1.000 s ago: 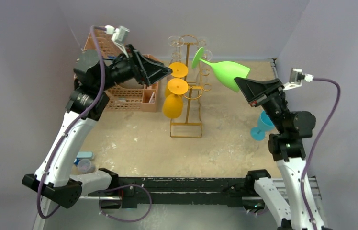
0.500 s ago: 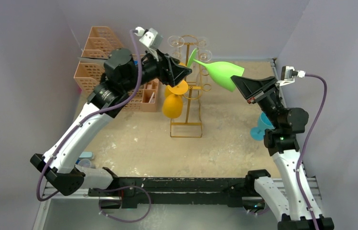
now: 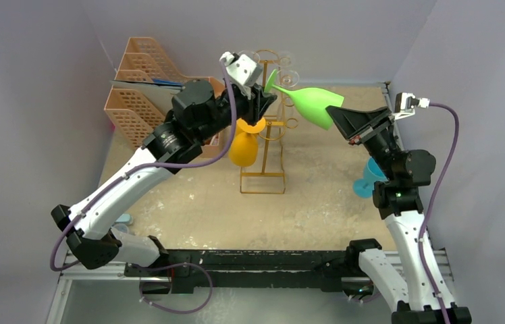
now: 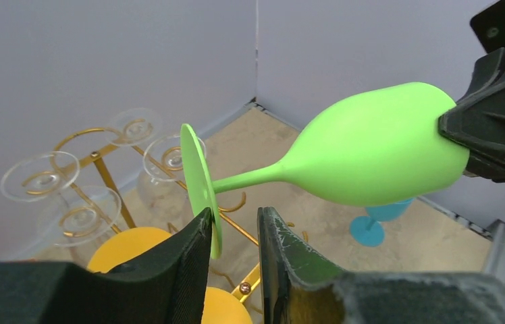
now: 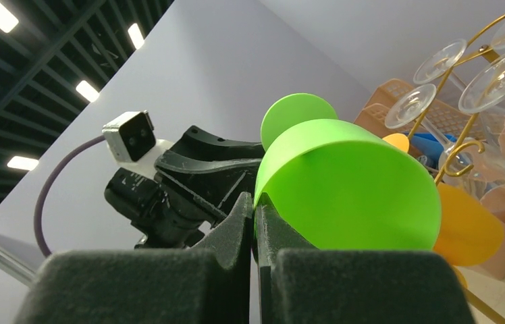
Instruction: Place the wine glass upside down on the wine glass rack
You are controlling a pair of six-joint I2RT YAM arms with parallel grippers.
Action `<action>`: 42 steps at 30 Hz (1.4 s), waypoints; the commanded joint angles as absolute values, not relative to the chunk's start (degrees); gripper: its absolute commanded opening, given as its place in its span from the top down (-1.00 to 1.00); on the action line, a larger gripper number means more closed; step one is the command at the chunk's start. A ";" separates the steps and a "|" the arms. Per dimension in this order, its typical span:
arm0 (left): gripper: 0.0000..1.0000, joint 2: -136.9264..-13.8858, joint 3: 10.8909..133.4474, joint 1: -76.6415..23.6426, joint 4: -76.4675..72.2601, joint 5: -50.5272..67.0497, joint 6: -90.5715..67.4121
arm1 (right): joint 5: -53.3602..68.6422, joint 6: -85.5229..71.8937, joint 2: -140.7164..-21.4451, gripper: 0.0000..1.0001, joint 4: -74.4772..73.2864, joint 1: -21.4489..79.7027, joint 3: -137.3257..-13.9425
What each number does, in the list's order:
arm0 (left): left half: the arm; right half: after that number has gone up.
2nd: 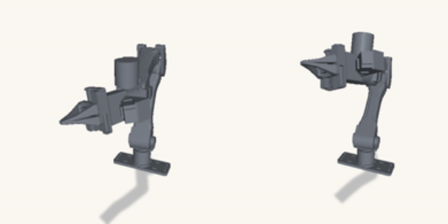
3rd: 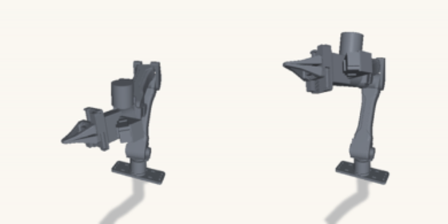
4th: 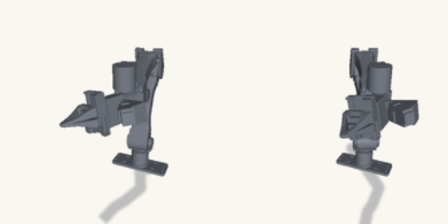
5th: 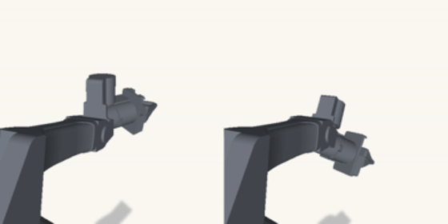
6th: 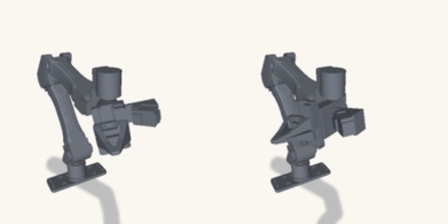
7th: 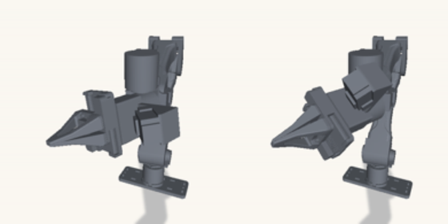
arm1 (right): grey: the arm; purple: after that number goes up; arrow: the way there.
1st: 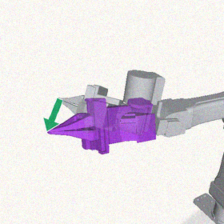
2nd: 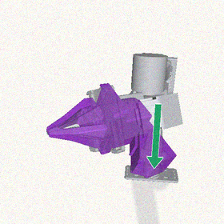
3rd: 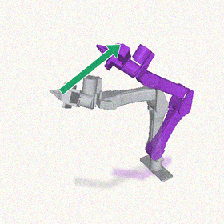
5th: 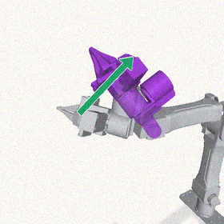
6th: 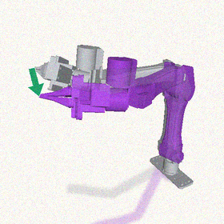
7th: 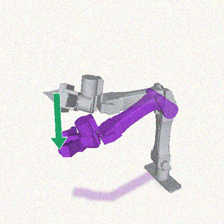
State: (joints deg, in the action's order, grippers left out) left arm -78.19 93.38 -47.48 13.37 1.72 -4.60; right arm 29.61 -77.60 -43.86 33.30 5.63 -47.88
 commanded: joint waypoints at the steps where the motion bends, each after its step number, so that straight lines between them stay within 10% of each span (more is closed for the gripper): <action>1: 0.48 -79.89 95.33 -50.46 9.92 -6.86 3.27 | 30.50 -78.27 -43.43 1.00 32.81 5.98 -50.98; 6: 1.00 -82.11 97.19 -52.68 11.28 -14.09 6.37 | 30.45 -77.82 -43.46 1.00 31.59 6.01 -51.37; 12: 1.00 -82.62 96.99 -54.47 10.62 -15.67 11.20 | 30.53 -76.17 -43.21 1.00 28.88 5.98 -51.87; 22: 1.00 -79.51 93.59 -56.67 7.13 -17.80 16.44 | 25.71 -59.02 -40.47 -0.09 1.14 6.00 -59.13; 42: 1.00 -73.44 87.65 -56.95 9.69 -7.48 23.21 | 26.38 -35.50 -43.27 -0.25 -24.86 5.89 -75.45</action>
